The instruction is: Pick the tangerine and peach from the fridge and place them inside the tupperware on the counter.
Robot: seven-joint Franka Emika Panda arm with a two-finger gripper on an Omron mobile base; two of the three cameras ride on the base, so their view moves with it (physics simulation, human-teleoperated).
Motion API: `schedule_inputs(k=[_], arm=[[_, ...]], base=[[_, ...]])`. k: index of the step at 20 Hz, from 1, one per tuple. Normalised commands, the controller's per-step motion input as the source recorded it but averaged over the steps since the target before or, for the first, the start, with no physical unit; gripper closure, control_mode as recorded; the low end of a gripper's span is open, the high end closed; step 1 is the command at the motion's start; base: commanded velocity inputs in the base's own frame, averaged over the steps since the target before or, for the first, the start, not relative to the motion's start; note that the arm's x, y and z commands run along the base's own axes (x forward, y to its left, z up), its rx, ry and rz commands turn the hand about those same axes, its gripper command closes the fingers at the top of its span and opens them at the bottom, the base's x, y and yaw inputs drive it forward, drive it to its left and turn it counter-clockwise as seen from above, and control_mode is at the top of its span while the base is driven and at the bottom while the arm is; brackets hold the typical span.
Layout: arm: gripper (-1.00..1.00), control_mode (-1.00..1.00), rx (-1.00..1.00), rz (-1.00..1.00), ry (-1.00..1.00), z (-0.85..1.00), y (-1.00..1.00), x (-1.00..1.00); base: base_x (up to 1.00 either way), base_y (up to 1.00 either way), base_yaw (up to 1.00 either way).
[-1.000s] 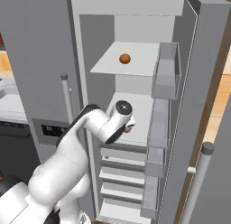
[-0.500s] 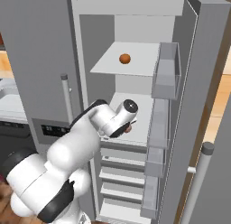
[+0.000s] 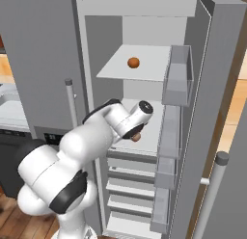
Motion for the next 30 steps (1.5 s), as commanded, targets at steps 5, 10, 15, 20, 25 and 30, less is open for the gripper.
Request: schedule_inputs(k=[5,10,15,20,25,30], arm=[[-1.00,-1.00,-0.11,0.18,-0.06,0.00,0.00,0.04],[-1.00,-1.00,-0.13,0.16,-0.14,-0.01,0.00,0.00],[-1.00,-1.00,-0.12,0.11,-0.20,-0.09,0.00,0.00],[-1.00,-1.00,-0.10,0.07,-0.17,-0.11,0.00,0.00],[-1.00,-1.00,-0.05,0.06,-0.07,-0.02,0.00,0.00],[-1.00,-1.00,0.00,0.09,0.00,0.00,0.00,0.01]], base=[[0.00,0.00,0.00],[0.00,0.00,0.00],[0.00,0.00,0.00],[0.00,0.00,0.00],[0.00,0.00,0.00],[0.00,0.00,0.00]])
